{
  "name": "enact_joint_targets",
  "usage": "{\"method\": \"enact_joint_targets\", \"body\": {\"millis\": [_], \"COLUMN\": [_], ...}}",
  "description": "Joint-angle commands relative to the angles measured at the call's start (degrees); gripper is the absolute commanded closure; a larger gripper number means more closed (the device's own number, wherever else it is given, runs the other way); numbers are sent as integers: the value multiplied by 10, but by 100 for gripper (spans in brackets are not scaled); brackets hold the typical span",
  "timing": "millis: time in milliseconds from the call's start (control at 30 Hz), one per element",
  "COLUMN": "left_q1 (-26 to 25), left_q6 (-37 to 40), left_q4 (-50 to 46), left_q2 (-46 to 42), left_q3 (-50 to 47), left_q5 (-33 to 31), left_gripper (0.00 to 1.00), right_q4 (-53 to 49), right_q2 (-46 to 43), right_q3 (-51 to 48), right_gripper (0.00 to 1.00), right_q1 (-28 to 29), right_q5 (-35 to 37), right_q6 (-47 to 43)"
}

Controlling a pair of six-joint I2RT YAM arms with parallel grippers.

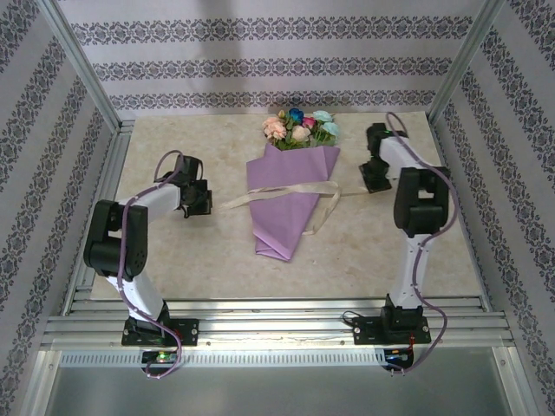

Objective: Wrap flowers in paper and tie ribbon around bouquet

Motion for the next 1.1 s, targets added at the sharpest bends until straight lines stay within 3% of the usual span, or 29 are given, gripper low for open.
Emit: {"method": "enact_joint_targets", "body": {"millis": [0, 167, 200, 300, 400, 433, 633, 933, 1000, 1033, 1067], "left_q1": [28, 46, 40, -6, -67, -81, -140, -147, -148, -148, -148], "left_q6": [35, 62, 68, 55, 21, 9, -76, -108, -110, -113, -116], "left_q4": [-21, -32, -38, -49, -52, -46, -11, 20, 27, 34, 44], "left_q2": [-28, -38, -33, -23, -1, 7, 81, 162, 173, 173, 172], "left_q3": [-18, -11, 3, 43, 81, 87, 112, 172, 180, 178, 173], "left_q5": [-9, -5, 4, 23, 41, 44, 59, 22, 21, 19, 17], "left_gripper": [100, 100, 95, 60, 39, 37, 35, 37, 45, 53, 68], "right_q4": [30, 50, 46, 58, 60, 61, 67, 81, 82, 83, 85], "right_q2": [-69, -107, -105, -96, -91, -91, -103, -113, -112, -112, -112], "right_q3": [-62, -102, -99, -97, -98, -100, -119, -138, -140, -142, -144], "right_gripper": [100, 100, 100, 100, 100, 100, 100, 100, 100, 100, 100], "right_q1": [-41, -70, -70, -62, -53, -50, -45, -42, -40, -40, -40], "right_q5": [43, 32, 23, -10, -19, -20, -18, -26, -27, -28, -28], "right_q6": [-45, -85, -92, -98, -93, -92, -90, -92, -92, -92, -92]}}
